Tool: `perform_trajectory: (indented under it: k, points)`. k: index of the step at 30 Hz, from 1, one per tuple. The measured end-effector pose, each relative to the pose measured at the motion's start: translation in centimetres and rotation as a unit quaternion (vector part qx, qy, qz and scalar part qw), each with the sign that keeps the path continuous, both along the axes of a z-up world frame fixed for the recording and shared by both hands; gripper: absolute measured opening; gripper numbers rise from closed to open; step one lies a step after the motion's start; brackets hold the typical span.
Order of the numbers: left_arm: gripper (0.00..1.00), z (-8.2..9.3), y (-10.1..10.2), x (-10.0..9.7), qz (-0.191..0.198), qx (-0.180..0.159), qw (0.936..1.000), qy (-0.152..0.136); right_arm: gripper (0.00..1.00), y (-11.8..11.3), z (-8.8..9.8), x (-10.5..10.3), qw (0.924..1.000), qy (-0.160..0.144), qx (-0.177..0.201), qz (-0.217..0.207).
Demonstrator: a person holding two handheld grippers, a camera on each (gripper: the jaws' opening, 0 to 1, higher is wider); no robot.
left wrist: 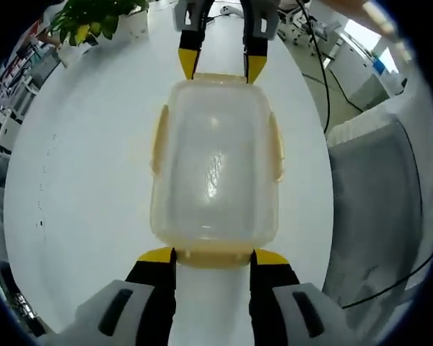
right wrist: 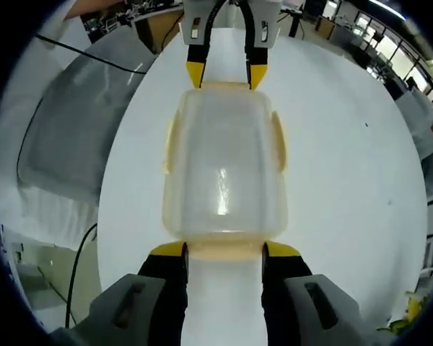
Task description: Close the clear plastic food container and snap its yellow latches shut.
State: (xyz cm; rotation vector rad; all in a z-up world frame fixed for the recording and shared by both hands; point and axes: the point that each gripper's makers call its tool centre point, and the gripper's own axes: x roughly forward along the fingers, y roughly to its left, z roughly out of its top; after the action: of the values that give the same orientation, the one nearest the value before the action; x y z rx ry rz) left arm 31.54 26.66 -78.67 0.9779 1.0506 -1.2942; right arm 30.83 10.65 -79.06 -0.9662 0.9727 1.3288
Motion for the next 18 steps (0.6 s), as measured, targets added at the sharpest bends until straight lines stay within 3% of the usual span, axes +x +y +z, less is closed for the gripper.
perform_trajectory:
  k: [18]
  points:
    - [0.34, -0.75, -0.06, -0.11, -0.021, 0.008, 0.9996, -0.016, 0.38, -0.20, -0.47, -0.56, 0.9999, 0.000, 0.016, -0.006]
